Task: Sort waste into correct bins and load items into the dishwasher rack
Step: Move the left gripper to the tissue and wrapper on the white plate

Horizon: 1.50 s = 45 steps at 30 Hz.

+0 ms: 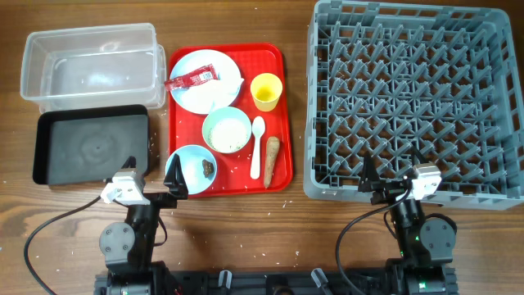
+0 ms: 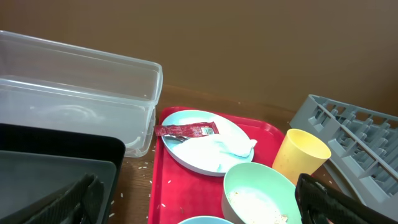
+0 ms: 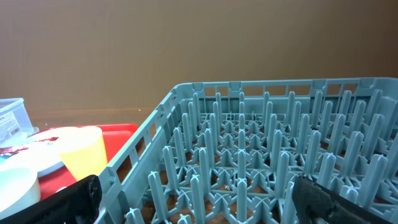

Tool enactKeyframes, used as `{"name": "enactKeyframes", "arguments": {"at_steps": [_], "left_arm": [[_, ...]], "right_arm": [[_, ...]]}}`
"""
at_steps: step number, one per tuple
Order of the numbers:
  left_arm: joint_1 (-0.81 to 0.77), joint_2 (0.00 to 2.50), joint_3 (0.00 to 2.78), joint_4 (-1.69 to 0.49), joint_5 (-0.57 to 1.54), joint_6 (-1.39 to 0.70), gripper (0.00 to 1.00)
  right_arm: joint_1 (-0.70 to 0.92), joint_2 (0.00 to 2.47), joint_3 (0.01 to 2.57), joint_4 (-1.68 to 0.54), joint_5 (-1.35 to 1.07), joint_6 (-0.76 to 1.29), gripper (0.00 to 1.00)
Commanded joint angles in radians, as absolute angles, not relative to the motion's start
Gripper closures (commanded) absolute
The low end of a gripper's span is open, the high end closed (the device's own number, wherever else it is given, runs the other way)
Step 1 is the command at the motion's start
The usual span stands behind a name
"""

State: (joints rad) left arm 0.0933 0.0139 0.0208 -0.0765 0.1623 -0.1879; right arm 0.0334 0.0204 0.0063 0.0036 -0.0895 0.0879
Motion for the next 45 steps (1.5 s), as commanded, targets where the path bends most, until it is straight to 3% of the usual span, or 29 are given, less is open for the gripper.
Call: {"name": "enactKeyframes", "arguments": {"at_steps": [1, 26, 29, 36, 40, 45], "left_arm": [[0.090, 0.003, 0.012, -0.075, 0.156, -0.190, 0.00], [0.090, 0.003, 0.012, -0.074, 0.156, -0.190, 0.00], [0.090, 0.003, 0.012, -0.074, 0.156, -0.190, 0.00], [0.090, 0.003, 0.012, -0.073, 0.156, -0.190, 0.00], [0.090, 0.003, 0.021, -0.027, 0.156, -0.190, 0.00], [0.090, 0.015, 0.089, -0.011, 0.156, -0.186, 0.00]], "right_arm": [[0.028, 0.016, 0.005, 0.007, -0.102, 0.081, 0.00], [0.028, 0.016, 0.005, 0.007, -0.107, 0.086, 0.00], [0.028, 0.016, 0.005, 0.007, -0.107, 0.191, 0.00], [0.028, 0.016, 0.006, 0.007, -0.110, 0.181, 0.00], [0.028, 0.016, 0.024, 0.010, -0.174, 0.004, 0.00], [0.028, 0.016, 0.089, 0.010, -0.174, -0.054, 0.00]]}}
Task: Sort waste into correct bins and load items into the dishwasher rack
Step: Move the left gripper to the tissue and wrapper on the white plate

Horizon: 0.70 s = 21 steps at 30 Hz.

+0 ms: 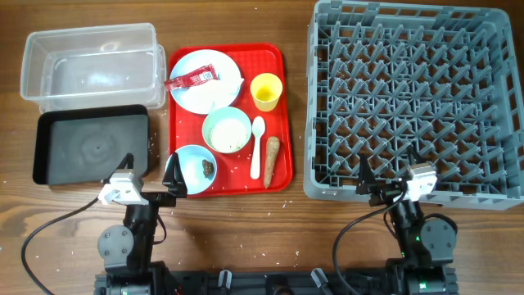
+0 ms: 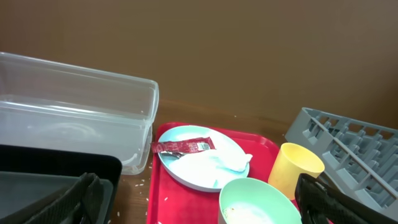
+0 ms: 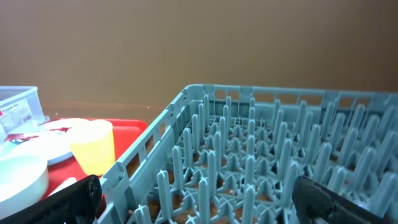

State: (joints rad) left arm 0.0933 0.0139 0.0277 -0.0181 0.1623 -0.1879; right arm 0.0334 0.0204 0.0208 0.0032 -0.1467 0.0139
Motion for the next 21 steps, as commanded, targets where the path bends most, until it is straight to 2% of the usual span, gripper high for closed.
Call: {"name": "enactKeyframes", "arguments": {"at_steps": [1, 6, 13, 16, 21], "left_arm": [[0.090, 0.028, 0.109, -0.010, 0.156, -0.186, 0.00], [0.089, 0.186, 0.285, -0.011, 0.165, -0.170, 0.00], [0.089, 0.612, 0.639, -0.122, 0.223, -0.104, 0.00], [0.088, 0.871, 0.880, -0.280, 0.319, -0.029, 0.00], [0.042, 1.238, 1.294, -0.633, 0.329, 0.068, 0.00]], "right_arm": [[0.028, 0.016, 0.115, 0.010, -0.174, -0.054, 0.00], [0.028, 0.057, 0.233, -0.008, -0.175, -0.055, 0.00], [0.028, 0.268, 0.435, -0.101, -0.220, -0.131, 0.00], [0.028, 0.410, 0.577, -0.187, -0.250, -0.131, 0.00], [0.028, 0.624, 0.834, -0.426, -0.272, -0.132, 0.00]]}}
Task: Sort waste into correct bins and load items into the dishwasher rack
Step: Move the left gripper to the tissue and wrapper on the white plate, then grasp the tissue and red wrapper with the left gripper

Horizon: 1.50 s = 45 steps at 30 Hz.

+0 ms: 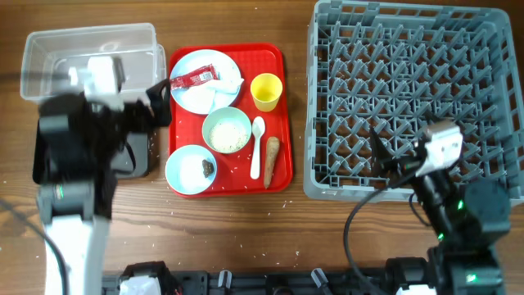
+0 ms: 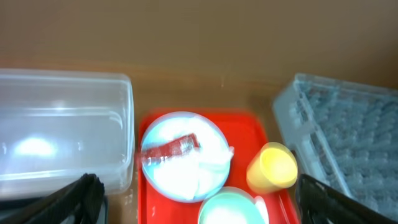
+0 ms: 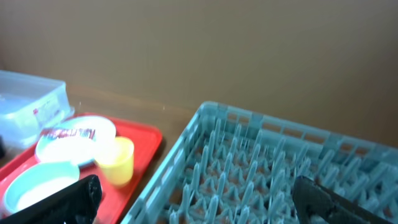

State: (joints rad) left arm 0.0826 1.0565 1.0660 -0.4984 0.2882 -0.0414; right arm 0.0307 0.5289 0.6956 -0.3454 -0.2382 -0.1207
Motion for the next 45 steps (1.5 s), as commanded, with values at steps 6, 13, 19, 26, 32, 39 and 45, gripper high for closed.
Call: {"name": "enactKeyframes", "arguments": {"at_steps": [6, 13, 19, 26, 32, 39, 45], "left_arm": [[-0.068, 1.642, 1.743, -0.956, 0.233, 0.186, 0.00], [-0.103, 1.890, 1.796, -0.958, 0.235, 0.258, 0.00], [-0.103, 2.038, 1.795, -0.894, 0.233, 0.390, 0.00], [-0.107, 2.201, 1.795, -0.817, 0.230, 0.472, 0.00], [-0.108, 2.299, 1.795, -0.706, 0.215, 0.471, 0.00], [-0.110, 2.322, 1.793, -0.704, 0.227, 0.456, 0.40], [-0.110, 2.336, 1.792, -0.715, 0.226, 0.331, 0.96]], "right_arm": [[0.028, 0.871, 1.103, -0.685, -0.290, -0.131, 0.00], [0.029, 1.116, 1.113, -0.752, -0.291, -0.126, 0.00], [0.028, 1.299, 1.113, -0.809, -0.341, -0.025, 0.00], [0.028, 1.335, 1.113, -0.821, -0.345, -0.027, 0.00], [0.028, 1.335, 1.113, -0.829, -0.345, -0.023, 0.00], [0.028, 1.335, 1.113, -0.850, -0.345, -0.022, 0.00], [0.028, 1.335, 1.113, -0.854, -0.345, -0.015, 0.00]]}}
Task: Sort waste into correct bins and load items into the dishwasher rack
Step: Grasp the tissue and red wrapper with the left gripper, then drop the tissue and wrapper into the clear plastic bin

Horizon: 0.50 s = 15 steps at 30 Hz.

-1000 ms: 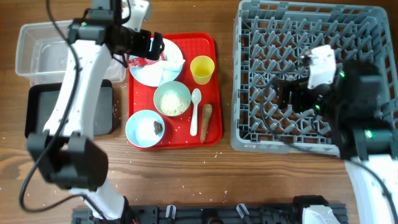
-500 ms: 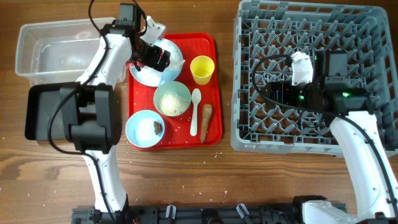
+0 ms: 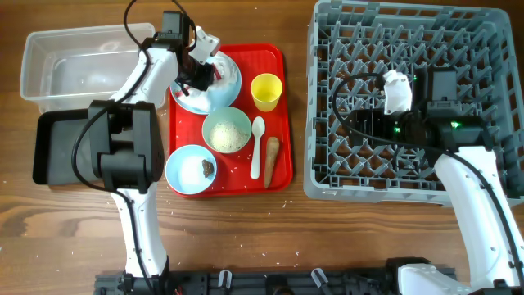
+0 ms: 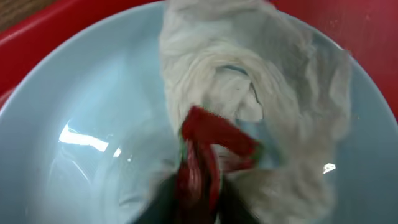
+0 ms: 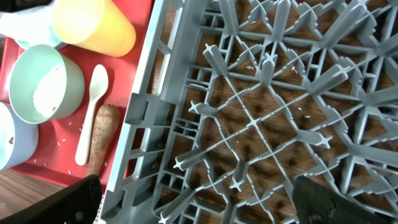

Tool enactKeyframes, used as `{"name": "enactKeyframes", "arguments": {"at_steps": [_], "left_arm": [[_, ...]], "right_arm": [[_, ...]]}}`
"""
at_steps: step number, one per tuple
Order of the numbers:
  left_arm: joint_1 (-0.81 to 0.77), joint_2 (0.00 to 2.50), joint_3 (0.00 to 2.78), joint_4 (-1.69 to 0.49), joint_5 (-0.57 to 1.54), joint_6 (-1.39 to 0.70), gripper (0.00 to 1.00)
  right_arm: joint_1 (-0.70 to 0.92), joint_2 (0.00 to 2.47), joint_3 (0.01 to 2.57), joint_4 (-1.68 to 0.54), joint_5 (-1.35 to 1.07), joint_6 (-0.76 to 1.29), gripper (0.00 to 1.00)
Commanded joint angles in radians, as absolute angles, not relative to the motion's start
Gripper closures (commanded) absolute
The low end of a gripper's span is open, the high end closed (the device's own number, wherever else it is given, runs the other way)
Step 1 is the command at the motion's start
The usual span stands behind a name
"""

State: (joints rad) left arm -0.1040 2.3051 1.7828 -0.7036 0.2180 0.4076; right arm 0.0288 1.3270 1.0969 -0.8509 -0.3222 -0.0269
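My left gripper (image 3: 196,75) is down on the pale blue plate (image 3: 223,92) at the back of the red tray (image 3: 283,131). In the left wrist view it (image 4: 199,186) is shut on a red sauce sachet (image 4: 214,134), crumpled between the fingers. The sachet sits against a crumpled white napkin (image 4: 249,81) on the plate (image 4: 93,124). My right gripper (image 3: 364,123) hangs open over the left part of the grey dishwasher rack (image 3: 491,49). Nothing is between its fingers (image 5: 199,196).
On the tray are a yellow cup (image 3: 265,90), a green bowl (image 3: 227,129), a blue bowl with scraps (image 3: 190,170), a white spoon (image 3: 258,147) and a brown food piece (image 3: 271,161). A clear bin (image 3: 82,61) and a black bin (image 3: 65,147) stand left of the tray.
My left gripper was open, high above the bins left of the tray; now it is down on the plate, shut on the sachet. My right gripper has moved further over the rack's left part.
At the first two moments both arms sat low at the table's front edge, open, with the sachet flat on the plate. Then both were raised, the left over the bins and the right over the rack's front. Now the left holds the sachet on the plate.
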Motion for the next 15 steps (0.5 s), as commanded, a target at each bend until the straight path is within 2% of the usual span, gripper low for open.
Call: {"name": "enactKeyframes", "arguments": {"at_steps": [1, 5, 10, 15], "left_arm": [[-0.110, 2.330, 1.792, -0.714, 0.226, 0.327, 0.96], [-0.109, 2.268, 1.815, -0.715, 0.191, 0.255, 0.96], [-0.093, 2.074, 1.884, -0.729, 0.110, 0.118, 0.96], [-0.008, 1.925, 1.884, -0.768, 0.029, 0.010, 0.96]], "right_arm": [[0.028, 1.335, 1.113, -0.855, -0.345, -0.015, 0.00], [0.028, 1.335, 1.113, -0.859, -0.346, -0.013, 0.00], [0.028, 1.335, 1.113, -0.854, -0.346, 0.004, 0.00], [0.028, 1.335, 1.113, -0.854, -0.346, 0.004, 0.00]]}}
